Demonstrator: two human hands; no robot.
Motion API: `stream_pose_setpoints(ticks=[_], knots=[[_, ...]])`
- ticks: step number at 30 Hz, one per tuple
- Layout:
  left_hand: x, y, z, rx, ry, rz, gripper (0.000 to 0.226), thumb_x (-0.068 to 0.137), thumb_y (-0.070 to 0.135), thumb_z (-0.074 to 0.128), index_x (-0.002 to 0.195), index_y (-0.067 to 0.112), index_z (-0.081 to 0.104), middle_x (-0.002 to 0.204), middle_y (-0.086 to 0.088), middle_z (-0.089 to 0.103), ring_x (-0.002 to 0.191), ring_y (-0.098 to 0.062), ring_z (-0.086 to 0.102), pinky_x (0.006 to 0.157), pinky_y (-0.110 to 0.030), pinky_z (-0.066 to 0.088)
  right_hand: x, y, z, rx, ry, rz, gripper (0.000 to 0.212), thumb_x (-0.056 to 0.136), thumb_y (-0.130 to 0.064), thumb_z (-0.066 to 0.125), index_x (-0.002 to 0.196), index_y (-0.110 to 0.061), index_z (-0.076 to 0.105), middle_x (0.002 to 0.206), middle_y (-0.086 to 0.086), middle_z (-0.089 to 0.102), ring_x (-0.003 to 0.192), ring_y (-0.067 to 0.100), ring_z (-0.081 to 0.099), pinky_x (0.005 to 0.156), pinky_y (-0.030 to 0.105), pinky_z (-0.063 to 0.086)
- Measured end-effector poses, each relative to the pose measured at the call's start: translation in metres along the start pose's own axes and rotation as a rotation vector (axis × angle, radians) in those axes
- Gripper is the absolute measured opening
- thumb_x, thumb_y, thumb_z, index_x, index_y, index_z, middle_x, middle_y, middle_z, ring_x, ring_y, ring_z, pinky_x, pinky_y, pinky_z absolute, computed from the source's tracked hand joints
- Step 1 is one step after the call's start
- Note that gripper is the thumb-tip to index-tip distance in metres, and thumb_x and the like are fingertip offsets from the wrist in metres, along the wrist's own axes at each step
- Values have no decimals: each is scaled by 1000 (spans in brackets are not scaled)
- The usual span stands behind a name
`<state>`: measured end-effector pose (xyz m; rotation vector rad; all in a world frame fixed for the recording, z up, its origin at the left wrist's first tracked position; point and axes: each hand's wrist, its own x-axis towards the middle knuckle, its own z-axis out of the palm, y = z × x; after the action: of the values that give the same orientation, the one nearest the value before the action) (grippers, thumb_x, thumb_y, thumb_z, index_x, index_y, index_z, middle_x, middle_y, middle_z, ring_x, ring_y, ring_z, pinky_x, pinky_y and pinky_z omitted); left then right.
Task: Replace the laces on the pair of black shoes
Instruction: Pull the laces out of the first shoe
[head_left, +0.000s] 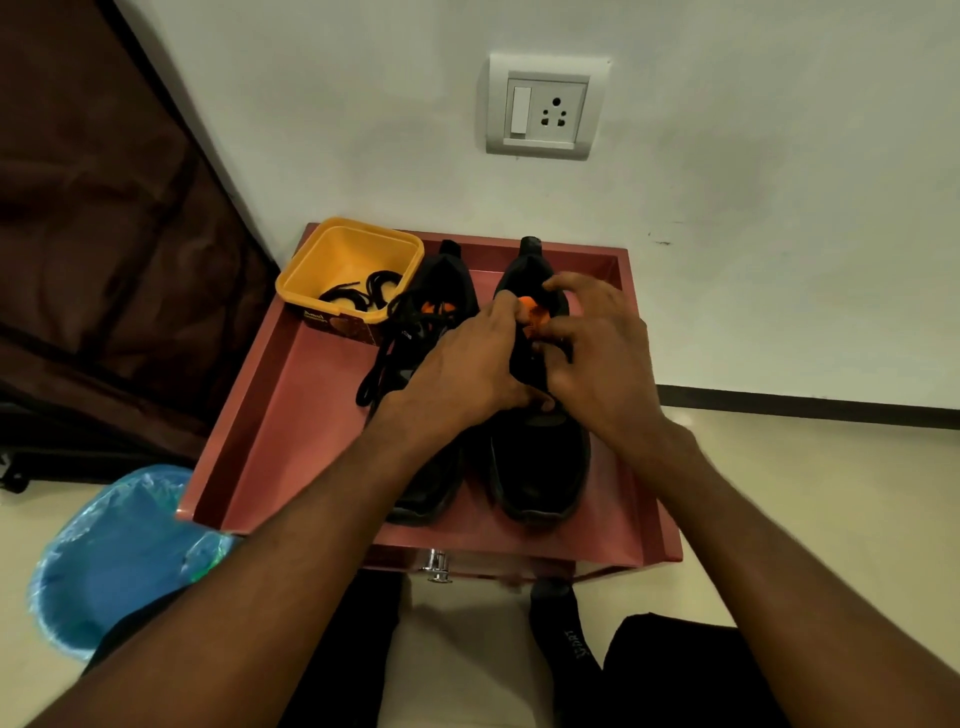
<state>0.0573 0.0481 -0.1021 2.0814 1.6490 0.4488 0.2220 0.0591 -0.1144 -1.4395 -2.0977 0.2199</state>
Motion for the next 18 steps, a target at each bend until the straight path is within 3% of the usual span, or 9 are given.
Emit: stream_pose_setpoints(ticks=[3, 4, 7, 9, 11, 13, 15, 16, 18], knots=[[0, 1, 1, 30, 13, -8, 86, 67, 50, 93, 128, 24, 39, 111, 7, 55, 89, -16, 58, 71, -32, 45, -5, -7, -11, 207, 191, 422, 3, 82, -23, 77, 84, -26, 76, 128, -9, 54, 118, 16, 54, 97, 42, 53], [0, 3, 0, 35, 12, -7, 86, 67, 50, 93, 128, 23, 39, 112, 7, 54, 90, -16, 58, 72, -32, 45, -8, -9, -13, 134, 194, 439, 8, 82, -21, 75, 88, -26, 75, 132, -6, 52, 123, 19, 52, 99, 45, 52], [0, 3, 0, 21, 18, -8, 86, 67, 49, 93, 130, 21, 40, 112, 8, 53, 90, -16, 58, 73, -34, 48, -11, -7, -12, -162, 89, 121, 37, 81, -18, 71, 115, -31, 71, 159, -2, 34, 149, 26, 29, 112, 50, 37], [-1, 2, 0, -4, 21, 5, 83, 70, 45, 91, 131, 22, 40, 114, 6, 56, 93, -17, 63, 78, -37, 54, -7, -8, -10, -166, -33, 37, 37, 88, -26, 72, 122, -38, 71, 165, -7, 27, 155, 26, 18, 118, 53, 26], [-2, 2, 2, -25, 23, 10, 81, 72, 42, 90, 131, 22, 40, 117, 5, 58, 96, -17, 64, 80, -38, 55, -2, -7, -5, -174, -122, 6, 29, 90, -31, 72, 118, -38, 75, 161, -9, 37, 153, 24, 24, 120, 53, 23], [-2, 2, 2, -21, 26, 0, 86, 68, 45, 93, 131, 23, 40, 120, 4, 58, 96, -17, 62, 76, -34, 52, 2, -7, -3, -129, 27, 63, 14, 86, -26, 75, 96, -33, 81, 139, -10, 57, 136, 22, 47, 112, 50, 35], [-2, 3, 1, -8, 25, -4, 89, 66, 48, 94, 131, 23, 39, 122, 4, 57, 97, -17, 60, 74, -31, 47, 8, -8, -15, 152, 307, 387, 16, 87, -20, 73, 76, -32, 74, 116, -11, 57, 113, 20, 59, 97, 45, 49], [-1, 3, 1, -4, 28, -5, 88, 65, 49, 94, 130, 23, 40, 122, 4, 57, 97, -16, 59, 74, -30, 45, 8, -8, -20, 301, 382, 542, 22, 90, -19, 70, 74, -32, 69, 113, -10, 53, 111, 21, 58, 93, 43, 52], [0, 2, 1, 7, 35, -14, 88, 65, 52, 93, 129, 24, 39, 120, 5, 56, 95, -15, 58, 73, -28, 43, 2, -7, -23, 278, 386, 555, 16, 92, -14, 66, 89, -30, 69, 125, -4, 49, 120, 24, 52, 97, 44, 51]])
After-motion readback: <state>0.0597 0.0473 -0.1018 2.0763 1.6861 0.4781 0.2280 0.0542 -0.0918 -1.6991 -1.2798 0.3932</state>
